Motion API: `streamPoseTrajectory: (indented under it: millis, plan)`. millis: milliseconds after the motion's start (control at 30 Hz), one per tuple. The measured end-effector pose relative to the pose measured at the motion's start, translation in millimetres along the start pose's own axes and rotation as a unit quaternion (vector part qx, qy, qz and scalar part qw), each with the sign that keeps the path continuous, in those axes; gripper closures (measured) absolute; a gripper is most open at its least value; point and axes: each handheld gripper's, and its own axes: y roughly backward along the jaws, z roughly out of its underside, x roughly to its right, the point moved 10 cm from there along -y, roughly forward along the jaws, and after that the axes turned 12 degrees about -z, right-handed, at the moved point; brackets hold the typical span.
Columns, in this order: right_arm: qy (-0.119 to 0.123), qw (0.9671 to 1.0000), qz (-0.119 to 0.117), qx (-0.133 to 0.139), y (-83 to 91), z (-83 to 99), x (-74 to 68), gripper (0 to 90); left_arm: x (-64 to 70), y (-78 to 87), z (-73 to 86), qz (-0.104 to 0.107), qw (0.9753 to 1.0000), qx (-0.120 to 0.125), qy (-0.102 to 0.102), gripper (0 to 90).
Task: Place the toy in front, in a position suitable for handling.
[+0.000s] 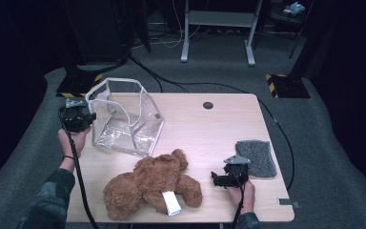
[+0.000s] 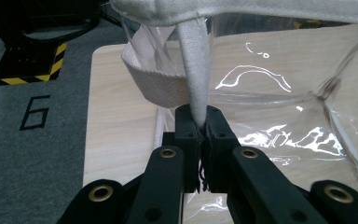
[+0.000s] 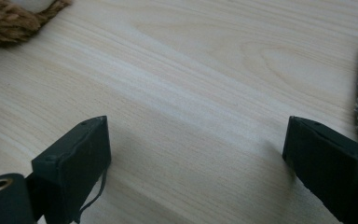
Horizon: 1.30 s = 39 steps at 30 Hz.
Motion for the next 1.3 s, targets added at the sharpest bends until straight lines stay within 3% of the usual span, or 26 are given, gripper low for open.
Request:
streamPoseTrajectory:
  millis: [100,467,500,633,667,700,833,900,1067,1100,1133,1233,1300]
  plan:
    - [0.001,1.0,0.0,0.0,0.0,-0.1,0.2,6.9,-7.3,3.6,2.1,-0.007,1.0,-0.003,0.005,86.2]
    - [0.002,1.0,0.0,0.0,0.0,-0.2,0.4,6.9,-11.5,10.8,9.2,-0.012,0.9998,-0.009,0.011,85.0]
    - [0.002,1.0,0.0,0.0,-0.1,-0.2,0.3,6.9,-10.5,14.5,7.2,-0.006,0.9998,-0.009,0.018,72.2]
    - [0.002,1.0,0.0,0.0,0.0,-0.2,0.3,6.8,-4.2,22.9,4.3,0.004,0.9998,-0.012,0.013,47.9]
    - [0.002,1.0,0.0,0.0,0.0,-0.2,0.3,6.8,-0.4,27.5,3.3,0.009,0.9998,-0.017,0.009,47.9]
    - [0.002,1.0,0.0,0.0,-0.1,-0.2,0.3,6.9,4.7,35.3,2.1,0.011,0.9997,-0.022,-0.006,38.8]
    - [0.002,1.0,-0.001,0.001,-0.1,-0.2,0.3,6.8,16.1,45.6,-1.2,0.027,0.9994,-0.017,-0.014,30.9]
    - [0.002,1.0,0.0,0.001,0.0,-0.2,0.4,6.9,31.9,57.1,-8.0,0.039,0.9988,-0.004,-0.027,28.8]
    - [0.0,1.0,0.0,0.0,0.1,0.0,0.2,7.0,52.0,69.9,-20.4,0.06,0.9975,0.012,-0.036,26.9]
    - [0.002,1.0,0.0,0.001,0.0,-0.2,0.4,7.0,62.1,74.8,-27.6,0.067,0.9966,0.022,-0.043,26.4]
    - [0.002,1.0,0.0,0.001,0.0,-0.2,0.4,7.0,62.1,74.8,-27.6,0.067,0.9966,0.022,-0.043,26.3]
    - [0.0,1.0,0.0,0.0,0.2,0.0,0.3,7.0,83.1,80.3,-39.5,0.082,0.9944,0.03,-0.06,26.1]
    - [0.0,1.0,0.001,0.001,0.2,-0.1,0.4,7.0,90.3,80.8,-43.0,0.086,0.9937,0.031,-0.064,26.0]
